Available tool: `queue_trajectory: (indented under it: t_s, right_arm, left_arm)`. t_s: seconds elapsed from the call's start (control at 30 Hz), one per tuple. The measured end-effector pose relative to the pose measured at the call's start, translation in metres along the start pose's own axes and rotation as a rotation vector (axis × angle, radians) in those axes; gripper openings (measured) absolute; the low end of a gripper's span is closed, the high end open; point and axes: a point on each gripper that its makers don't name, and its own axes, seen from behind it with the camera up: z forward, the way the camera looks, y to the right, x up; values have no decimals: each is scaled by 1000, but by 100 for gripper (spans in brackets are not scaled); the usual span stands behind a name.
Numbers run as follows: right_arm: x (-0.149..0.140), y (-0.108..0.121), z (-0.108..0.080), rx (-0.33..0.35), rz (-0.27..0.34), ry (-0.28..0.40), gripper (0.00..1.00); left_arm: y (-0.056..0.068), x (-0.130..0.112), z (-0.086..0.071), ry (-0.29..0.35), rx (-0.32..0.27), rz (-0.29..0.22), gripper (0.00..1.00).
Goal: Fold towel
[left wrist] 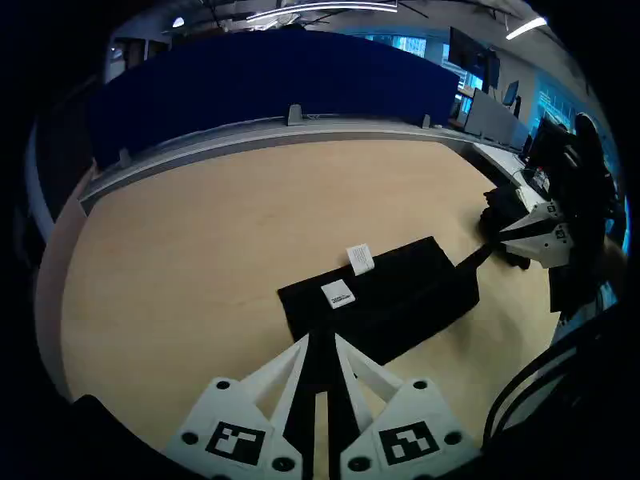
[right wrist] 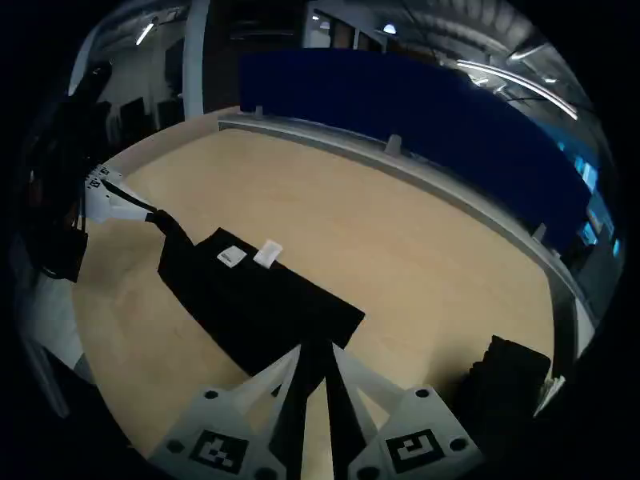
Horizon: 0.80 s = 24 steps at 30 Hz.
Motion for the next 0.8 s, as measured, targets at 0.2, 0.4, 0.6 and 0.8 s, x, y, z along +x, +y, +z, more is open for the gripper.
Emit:
queue_trajectory:
  t_s: [0.2, 0.4, 0.6, 0.8]
  right_arm:
    - [-14, 5, 19, 0, 36, -28, 13]
    - [-23, 9, 33, -7, 52, -50, 13]
    - [-26, 11, 48, -18, 59, -66, 13]
    - [-29, 14, 61, -36, 73, -80, 13]
  left_arm:
    - [-2, -9, 18, -28, -7, 7, 8]
    - [-4, -21, 35, -59, 0, 16, 8]
    - [-7, -26, 49, -72, 8, 13, 8]
    - [-14, -25, 62, -69, 29, 10, 11]
